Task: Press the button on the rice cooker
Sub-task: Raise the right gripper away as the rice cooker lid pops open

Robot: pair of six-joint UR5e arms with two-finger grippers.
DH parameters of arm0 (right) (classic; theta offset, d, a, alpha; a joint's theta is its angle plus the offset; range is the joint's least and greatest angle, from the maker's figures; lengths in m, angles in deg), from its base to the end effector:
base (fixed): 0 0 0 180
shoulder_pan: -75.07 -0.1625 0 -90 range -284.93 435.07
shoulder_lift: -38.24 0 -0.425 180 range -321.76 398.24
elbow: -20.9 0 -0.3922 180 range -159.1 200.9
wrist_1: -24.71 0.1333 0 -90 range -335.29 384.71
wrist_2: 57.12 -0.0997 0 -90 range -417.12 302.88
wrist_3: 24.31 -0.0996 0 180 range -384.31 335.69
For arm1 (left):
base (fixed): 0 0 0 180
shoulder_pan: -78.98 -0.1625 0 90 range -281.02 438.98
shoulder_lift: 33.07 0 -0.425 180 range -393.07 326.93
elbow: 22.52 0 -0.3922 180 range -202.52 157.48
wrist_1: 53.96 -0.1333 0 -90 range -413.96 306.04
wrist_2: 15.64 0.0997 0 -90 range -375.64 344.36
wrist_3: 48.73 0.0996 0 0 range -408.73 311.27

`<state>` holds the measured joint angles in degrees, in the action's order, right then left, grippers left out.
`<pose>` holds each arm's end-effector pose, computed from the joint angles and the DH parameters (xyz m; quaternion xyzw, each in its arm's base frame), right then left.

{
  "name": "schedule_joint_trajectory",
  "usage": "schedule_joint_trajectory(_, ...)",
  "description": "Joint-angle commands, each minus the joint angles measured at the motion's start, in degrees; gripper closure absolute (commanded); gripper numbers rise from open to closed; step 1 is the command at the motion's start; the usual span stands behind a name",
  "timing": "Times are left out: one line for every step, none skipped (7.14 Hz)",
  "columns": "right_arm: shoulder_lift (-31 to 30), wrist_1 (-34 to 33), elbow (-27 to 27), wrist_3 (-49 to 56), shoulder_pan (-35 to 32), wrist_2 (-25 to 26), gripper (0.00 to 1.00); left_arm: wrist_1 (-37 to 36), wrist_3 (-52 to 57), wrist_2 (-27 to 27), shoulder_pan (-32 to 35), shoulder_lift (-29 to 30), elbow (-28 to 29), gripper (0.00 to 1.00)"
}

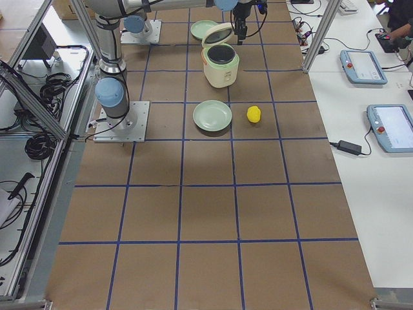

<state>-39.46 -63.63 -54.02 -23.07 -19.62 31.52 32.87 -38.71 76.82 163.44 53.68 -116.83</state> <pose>0.1830 -0.5709 0.4992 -0.0518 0.9985 -0.0094 0.0122 -0.0829 -0.4816 0.4838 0.0387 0.9989 -0.0153 0.0238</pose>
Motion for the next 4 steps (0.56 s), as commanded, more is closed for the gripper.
schedule_joint_trajectory(-1.5, 1.2, -0.7, 3.0, 2.2, -0.1, 0.0, 0.0, 0.0, 0.0, 0.0, 0.0, 0.0, 0.0)
schedule_joint_trajectory(-1.2, 0.6, -1.6, 2.3, 2.1, -0.3, 0.0, 0.0, 0.0, 0.0, 0.0, 0.0, 0.0, 0.0)
schedule_joint_trajectory(-1.7, 0.4, -2.9, 2.4, 2.2, -0.2, 0.0, 0.0, 0.0, 0.0, 0.0, 0.0, 0.0, 0.0)
schedule_joint_trajectory(-1.7, 0.4, -3.2, 2.6, 2.3, -0.2, 0.0, 0.0, 0.0, 0.0, 0.0, 0.0, 0.0, 0.0)
